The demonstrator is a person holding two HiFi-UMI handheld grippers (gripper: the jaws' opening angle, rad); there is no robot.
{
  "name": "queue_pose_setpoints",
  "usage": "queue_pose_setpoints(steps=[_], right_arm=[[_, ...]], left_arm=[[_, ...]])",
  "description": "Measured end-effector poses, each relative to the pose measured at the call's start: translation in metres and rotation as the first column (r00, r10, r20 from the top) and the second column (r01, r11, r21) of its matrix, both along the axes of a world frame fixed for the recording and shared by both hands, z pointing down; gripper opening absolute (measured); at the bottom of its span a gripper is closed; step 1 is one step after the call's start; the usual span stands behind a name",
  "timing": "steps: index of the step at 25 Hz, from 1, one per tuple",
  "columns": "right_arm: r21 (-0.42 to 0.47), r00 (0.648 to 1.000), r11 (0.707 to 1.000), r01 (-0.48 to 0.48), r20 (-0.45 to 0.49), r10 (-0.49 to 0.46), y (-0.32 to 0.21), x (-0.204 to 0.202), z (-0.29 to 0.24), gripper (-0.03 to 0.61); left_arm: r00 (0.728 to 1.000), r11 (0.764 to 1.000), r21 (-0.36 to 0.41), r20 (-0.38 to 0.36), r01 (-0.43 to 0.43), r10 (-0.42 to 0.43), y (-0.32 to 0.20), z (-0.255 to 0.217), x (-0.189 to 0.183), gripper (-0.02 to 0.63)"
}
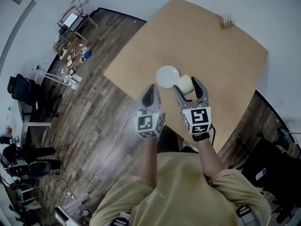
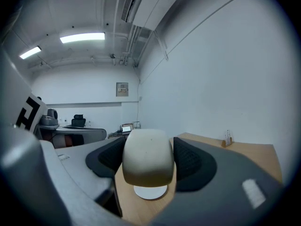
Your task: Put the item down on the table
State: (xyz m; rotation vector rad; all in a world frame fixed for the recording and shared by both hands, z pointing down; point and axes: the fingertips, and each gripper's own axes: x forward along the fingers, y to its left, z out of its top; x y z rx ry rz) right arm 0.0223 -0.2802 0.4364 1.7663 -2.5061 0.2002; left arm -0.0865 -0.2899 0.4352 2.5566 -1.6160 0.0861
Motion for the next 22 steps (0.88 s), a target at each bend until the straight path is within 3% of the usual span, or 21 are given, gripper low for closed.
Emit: queue_pose_setpoints(steps=[9, 17, 22], right_arm=[[-0.185, 0.999, 0.982, -0.034, -0.045, 0.026, -0.103, -0.035, 0.091, 0.322], [-0.364, 0.997, 0.930, -0.052, -0.063, 0.031, -0.154, -0.058, 0.216, 0.322], [-0.431, 0.995, 0.900, -0.063, -0.099, 0.022, -0.180, -0.068, 0.267, 0.322]], left_arm=[[0.997, 0.987, -0.143, 0.010, -0.075, 0.078, -0.103, 0.066, -0.019, 0.002], [0.994, 0.957, -0.267, -0.009, -0.110, 0.112, -0.158, 0.155, -0.027, 0.002], [0.993, 0.938, -0.328, -0.017, -0.114, 0.114, -0.178, 0.190, -0.031, 0.002]])
